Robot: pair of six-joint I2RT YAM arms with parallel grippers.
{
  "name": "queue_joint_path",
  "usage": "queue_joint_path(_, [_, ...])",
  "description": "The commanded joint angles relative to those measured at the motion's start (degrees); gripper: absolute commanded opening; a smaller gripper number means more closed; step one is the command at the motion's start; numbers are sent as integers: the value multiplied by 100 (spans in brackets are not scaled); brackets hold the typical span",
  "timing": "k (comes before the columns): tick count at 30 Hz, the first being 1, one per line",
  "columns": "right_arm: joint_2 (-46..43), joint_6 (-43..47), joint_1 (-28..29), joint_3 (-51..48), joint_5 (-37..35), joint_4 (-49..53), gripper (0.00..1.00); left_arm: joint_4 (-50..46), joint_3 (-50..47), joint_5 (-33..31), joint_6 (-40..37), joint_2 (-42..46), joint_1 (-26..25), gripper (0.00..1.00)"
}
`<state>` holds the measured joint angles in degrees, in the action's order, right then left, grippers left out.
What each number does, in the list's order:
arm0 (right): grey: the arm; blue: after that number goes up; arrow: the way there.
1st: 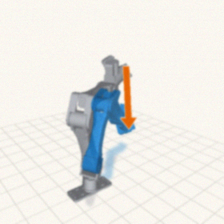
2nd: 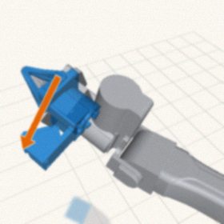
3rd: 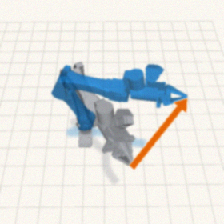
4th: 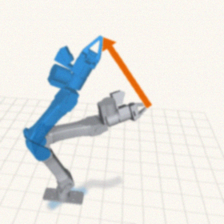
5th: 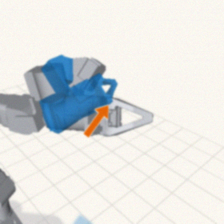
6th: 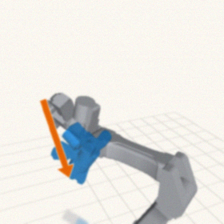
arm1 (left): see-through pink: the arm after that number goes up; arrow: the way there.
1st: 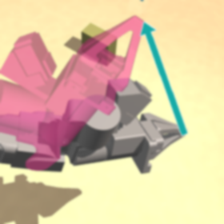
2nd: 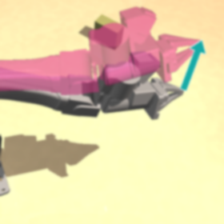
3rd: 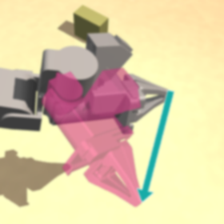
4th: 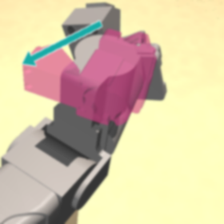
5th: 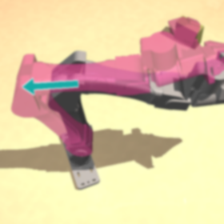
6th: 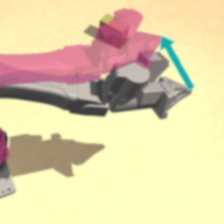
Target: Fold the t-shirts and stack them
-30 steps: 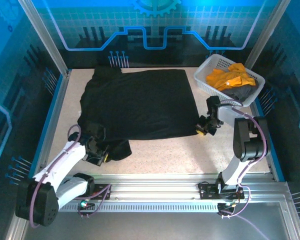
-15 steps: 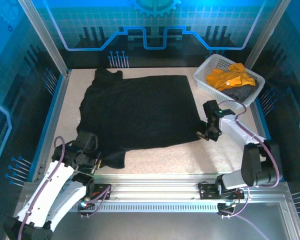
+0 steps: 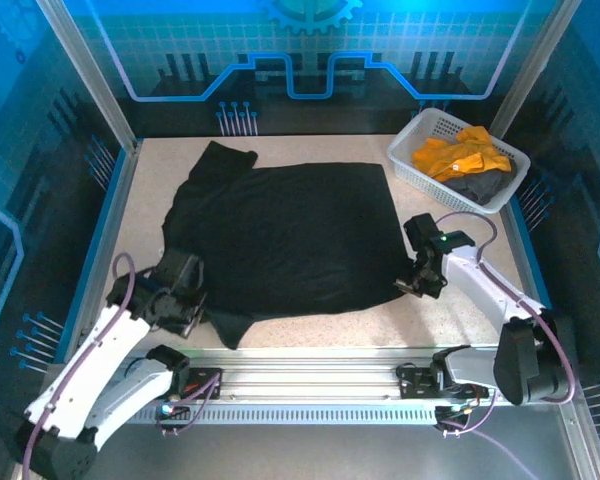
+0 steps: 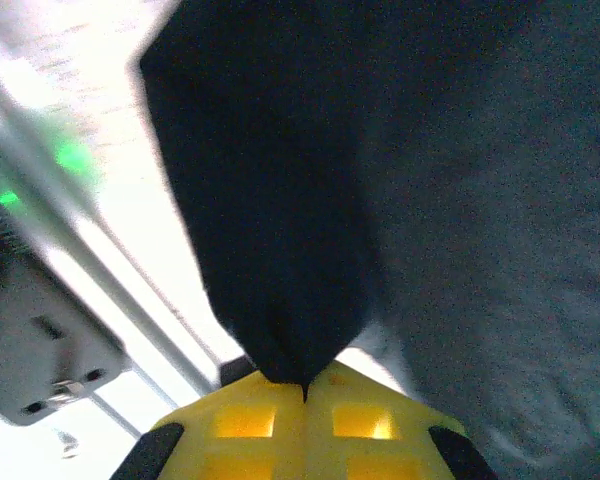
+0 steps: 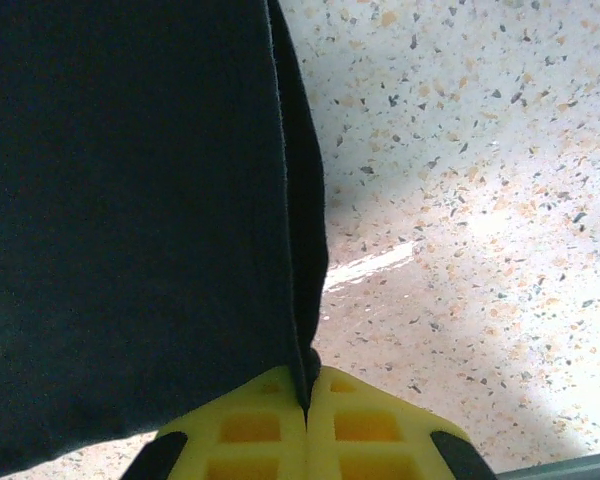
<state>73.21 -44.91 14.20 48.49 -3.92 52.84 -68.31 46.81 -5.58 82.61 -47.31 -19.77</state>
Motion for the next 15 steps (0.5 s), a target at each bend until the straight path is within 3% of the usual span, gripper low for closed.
queue_joint_path(1, [201, 148, -119, 599, 36, 129, 0, 967, 482, -162, -694, -547, 343, 0])
queue_joint_path(10, [1642, 474, -507, 2008, 596, 73, 0, 2166, 1680, 312, -1850, -2164, 1340, 0])
queue_joint_path(15, [2265, 433, -608, 2681, 640, 69, 0, 2573, 2140, 480, -2325, -2835, 1593, 0])
